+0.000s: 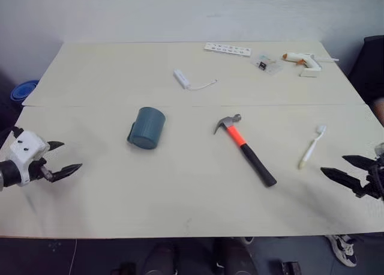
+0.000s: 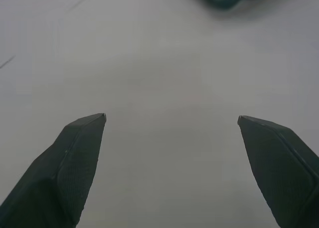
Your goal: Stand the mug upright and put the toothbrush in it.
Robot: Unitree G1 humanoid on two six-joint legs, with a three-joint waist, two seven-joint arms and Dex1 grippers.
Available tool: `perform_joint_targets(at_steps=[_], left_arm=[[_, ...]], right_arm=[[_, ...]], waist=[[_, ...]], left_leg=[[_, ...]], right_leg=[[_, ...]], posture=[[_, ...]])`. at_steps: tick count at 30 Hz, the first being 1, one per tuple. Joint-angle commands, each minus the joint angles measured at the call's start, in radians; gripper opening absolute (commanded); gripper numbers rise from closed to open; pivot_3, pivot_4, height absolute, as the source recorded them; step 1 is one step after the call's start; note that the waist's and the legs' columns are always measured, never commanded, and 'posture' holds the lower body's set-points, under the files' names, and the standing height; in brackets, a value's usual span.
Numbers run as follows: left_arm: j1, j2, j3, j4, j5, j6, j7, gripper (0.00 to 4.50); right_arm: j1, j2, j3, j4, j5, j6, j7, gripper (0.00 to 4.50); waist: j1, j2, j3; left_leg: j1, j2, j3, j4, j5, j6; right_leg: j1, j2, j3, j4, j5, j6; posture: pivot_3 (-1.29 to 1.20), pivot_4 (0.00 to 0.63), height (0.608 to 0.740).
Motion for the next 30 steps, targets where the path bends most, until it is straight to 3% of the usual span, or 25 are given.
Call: perform_joint_targets(at_steps=[1, 5, 11, 15, 30], left_arm=[[-0.078, 0.002, 0.047, -0.275, -0.217, 0.211, 0.005, 4.50], [-0.113, -0.013, 0.023, -0.476, -0.357, 0.365, 0.019, 4.50], [-0.104, -0.046, -0.143, -0.678, -0.372, 0.417, 0.013, 4.50], [-0.088, -0.043, -0.210, -0.704, -0.319, 0.391, 0.001, 4.50], [-0.123, -0.109, -0.288, -0.701, -0.248, 0.361, 0.027, 4.50]], right_arm=[[-0.160, 0.039, 0.087, -0.220, 0.160, 0.161, -0.141, 4.48], [-0.355, 0.161, 0.227, -0.283, 0.217, 0.309, -0.345, 4.48], [-0.533, 0.342, 0.568, -0.188, 0.025, 0.373, -0.552, 4.48], [-0.583, 0.380, 0.637, -0.102, -0.052, 0.342, -0.574, 4.48], [-0.658, 0.444, 0.717, 0.151, -0.219, 0.228, -0.505, 4.48]], waist=[[-0.002, -0.001, 0.001], [-0.012, -0.001, 0.001], [-0.015, 0.000, 0.001], [-0.012, 0.000, 0.001], [-0.014, 0.000, 0.001]], left_leg=[[0.000, 0.000, -0.001, 0.000, 0.000, -0.001], [0.000, 0.001, -0.002, -0.001, -0.001, -0.003], [-0.003, 0.002, 0.001, 0.000, -0.001, -0.003], [-0.015, 0.001, 0.003, 0.006, 0.001, -0.001], [-0.014, 0.001, 0.007, 0.012, 0.001, 0.001]], right_leg=[[0.000, 0.000, 0.000, 0.000, 0.000, 0.000], [0.000, 0.001, 0.000, 0.000, 0.000, 0.000], [-0.001, 0.012, 0.001, 0.000, 0.000, 0.000], [-0.014, 0.013, 0.001, 0.005, 0.000, 0.000], [-0.014, 0.013, 0.001, 0.010, 0.001, 0.002]], posture=[[0.00, 0.150, 0.740], [0.00, 0.150, 0.740], [0.00, 0.150, 0.740], [0.00, 0.150, 0.740], [0.00, 0.150, 0.740]])
